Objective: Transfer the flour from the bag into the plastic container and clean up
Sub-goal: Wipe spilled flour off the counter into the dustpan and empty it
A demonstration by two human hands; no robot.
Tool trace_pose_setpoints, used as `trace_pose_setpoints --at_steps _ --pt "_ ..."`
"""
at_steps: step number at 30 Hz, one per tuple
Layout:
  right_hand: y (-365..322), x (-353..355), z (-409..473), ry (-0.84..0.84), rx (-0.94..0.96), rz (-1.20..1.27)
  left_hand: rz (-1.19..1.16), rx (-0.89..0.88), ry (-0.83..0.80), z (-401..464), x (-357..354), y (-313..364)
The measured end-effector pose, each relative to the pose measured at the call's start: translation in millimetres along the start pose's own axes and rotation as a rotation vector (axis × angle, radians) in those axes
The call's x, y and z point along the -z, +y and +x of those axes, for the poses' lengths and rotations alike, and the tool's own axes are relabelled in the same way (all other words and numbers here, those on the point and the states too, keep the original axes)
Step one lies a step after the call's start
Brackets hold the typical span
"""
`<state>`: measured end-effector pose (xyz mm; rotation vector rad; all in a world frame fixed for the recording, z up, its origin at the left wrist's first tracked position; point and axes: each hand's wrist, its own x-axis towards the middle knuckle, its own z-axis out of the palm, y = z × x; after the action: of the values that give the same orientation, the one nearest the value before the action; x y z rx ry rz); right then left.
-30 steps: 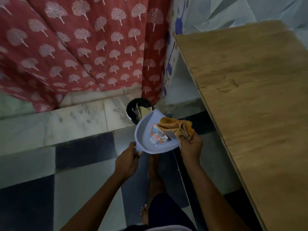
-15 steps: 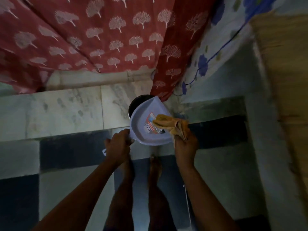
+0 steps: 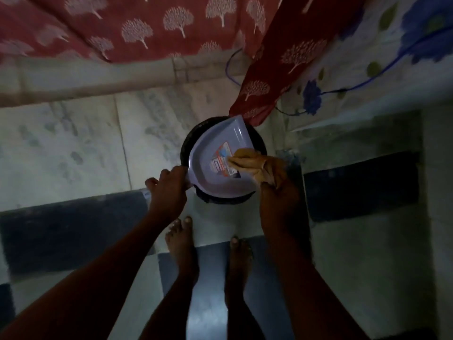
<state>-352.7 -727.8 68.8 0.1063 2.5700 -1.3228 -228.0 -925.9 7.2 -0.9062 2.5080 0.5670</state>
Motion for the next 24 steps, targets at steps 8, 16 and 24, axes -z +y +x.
trace_pose_setpoints --at_steps 8,16,24 --pt "12.1 -31.3 2.7 0.148 0.026 0.024 0.136 -0.125 0.019 9.3 -11.3 -14.9" --pt "14.9 -27.8 -3.5 0.125 -0.078 0.001 0.262 -0.157 -0.015 13.8 -3.3 -7.4" --pt "25.5 -24.5 -8.8 0.152 -0.094 0.051 0.203 -0.061 0.008 14.6 -8.8 -7.1"
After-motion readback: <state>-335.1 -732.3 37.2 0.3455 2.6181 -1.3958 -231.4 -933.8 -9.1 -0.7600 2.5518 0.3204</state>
